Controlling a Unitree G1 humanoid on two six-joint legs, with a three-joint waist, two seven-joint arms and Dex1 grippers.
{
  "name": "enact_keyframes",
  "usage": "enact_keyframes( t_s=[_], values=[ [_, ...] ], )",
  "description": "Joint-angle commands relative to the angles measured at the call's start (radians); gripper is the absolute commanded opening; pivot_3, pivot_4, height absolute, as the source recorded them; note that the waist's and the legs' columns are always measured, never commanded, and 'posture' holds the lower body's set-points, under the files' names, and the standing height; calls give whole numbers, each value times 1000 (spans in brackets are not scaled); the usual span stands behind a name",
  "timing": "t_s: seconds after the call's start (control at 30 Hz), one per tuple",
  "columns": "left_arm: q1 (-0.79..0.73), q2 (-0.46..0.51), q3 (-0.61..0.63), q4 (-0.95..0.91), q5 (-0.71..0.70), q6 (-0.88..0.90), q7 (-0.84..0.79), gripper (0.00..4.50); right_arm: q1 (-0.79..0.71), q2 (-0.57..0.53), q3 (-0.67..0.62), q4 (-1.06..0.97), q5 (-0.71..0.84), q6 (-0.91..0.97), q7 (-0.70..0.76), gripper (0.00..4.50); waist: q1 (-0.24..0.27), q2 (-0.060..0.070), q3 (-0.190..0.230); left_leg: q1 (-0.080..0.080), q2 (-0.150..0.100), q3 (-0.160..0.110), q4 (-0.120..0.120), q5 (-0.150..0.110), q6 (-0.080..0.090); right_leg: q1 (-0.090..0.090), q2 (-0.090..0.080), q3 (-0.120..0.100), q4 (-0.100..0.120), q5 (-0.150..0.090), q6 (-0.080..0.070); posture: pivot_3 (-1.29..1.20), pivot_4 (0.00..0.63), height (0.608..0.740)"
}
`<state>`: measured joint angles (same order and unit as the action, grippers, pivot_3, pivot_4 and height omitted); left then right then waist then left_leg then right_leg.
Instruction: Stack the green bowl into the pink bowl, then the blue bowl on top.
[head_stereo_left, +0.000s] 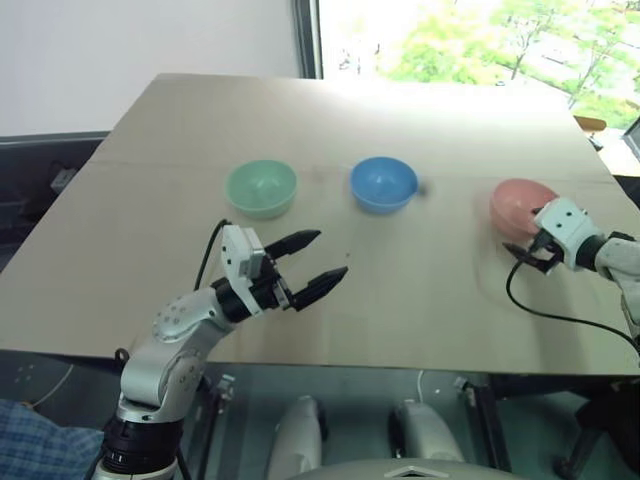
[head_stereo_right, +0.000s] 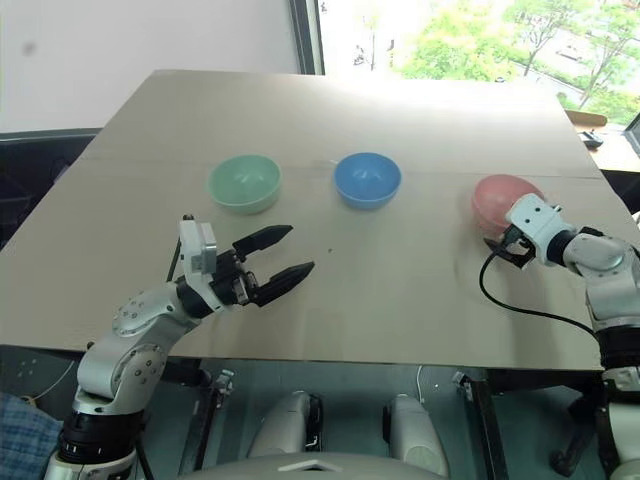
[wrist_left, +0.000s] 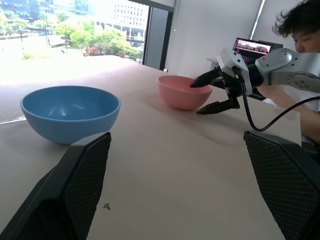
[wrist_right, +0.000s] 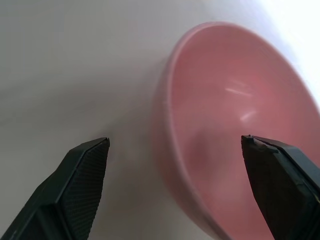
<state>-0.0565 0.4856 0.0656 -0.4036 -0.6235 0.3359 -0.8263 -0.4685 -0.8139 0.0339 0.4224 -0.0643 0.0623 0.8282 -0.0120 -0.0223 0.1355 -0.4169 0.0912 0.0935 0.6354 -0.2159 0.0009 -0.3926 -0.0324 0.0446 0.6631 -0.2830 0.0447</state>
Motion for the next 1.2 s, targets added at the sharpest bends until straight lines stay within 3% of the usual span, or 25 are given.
enact_keyframes(
  t_s=[0.03, 0.07, 0.3, 0.33, 0.57, 0.73, 0.93, 1.2],
  values=[
    [14, 2, 9, -41, -5, -13, 4, 4500, -53, -18, 10, 5, -14, 11, 23, 3350, 0, 0, 0, 0, 0, 0, 0, 0, 0, 0, 0, 0, 0, 0, 0, 0, 150, 740],
    [20, 2, 9, -45, -4, -14, 5, 4500, -60, -16, 14, 12, -16, 13, 26, 3117, -1, 1, 1, 0, 0, 0, 0, 0, 0, 0, 0, 0, 0, 0, 0, 0, 150, 740],
    [60, -2, 15, -72, -7, -16, 23, 4500, -88, -18, 32, 67, -36, -11, 27, 202, 1, 1, 1, 0, 0, 0, 0, 0, 0, 0, 0, 0, 0, 0, 0, 0, 150, 740],
    [63, 0, 15, -72, -5, -18, 22, 4500, -87, -16, 33, 68, -38, -12, 27, 70, 0, 1, 1, 0, 0, 0, 0, 0, 0, 0, 0, 0, 0, 0, 0, 0, 150, 740],
    [58, 12, 36, -57, -17, -20, 12, 4500, -56, 8, 48, -31, -12, 40, 74, 70, -1, 1, 1, 0, 0, 0, 0, 0, 0, 0, 0, 0, 0, 0, 0, 0, 150, 740],
    [56, 48, 88, -23, -37, -25, -33, 4500, -26, 55, 109, -380, 18, 170, 137, 70, -6, 4, 2, 0, 1, 0, 0, 0, 0, -1, 1, 0, 1, 0, 0, 0, 150, 740],
    [44, 76, 119, 18, -30, -35, -62, 4500, -36, 118, 298, -751, -15, 443, 197, 70, 6, 4, 4, -1, 2, 0, 0, 0, 0, -3, 1, -1, 2, 0, 0, 0, 150, 740],
    [21, 73, 101, 36, -17, -41, -64, 4500, -110, 234, 556, -837, -184, 625, 138, 70, 1, 3, 5, -2, 1, 0, 1, 0, 0, -3, 0, -2, 2, 0, 0, 0, 150, 740]
  ],
)
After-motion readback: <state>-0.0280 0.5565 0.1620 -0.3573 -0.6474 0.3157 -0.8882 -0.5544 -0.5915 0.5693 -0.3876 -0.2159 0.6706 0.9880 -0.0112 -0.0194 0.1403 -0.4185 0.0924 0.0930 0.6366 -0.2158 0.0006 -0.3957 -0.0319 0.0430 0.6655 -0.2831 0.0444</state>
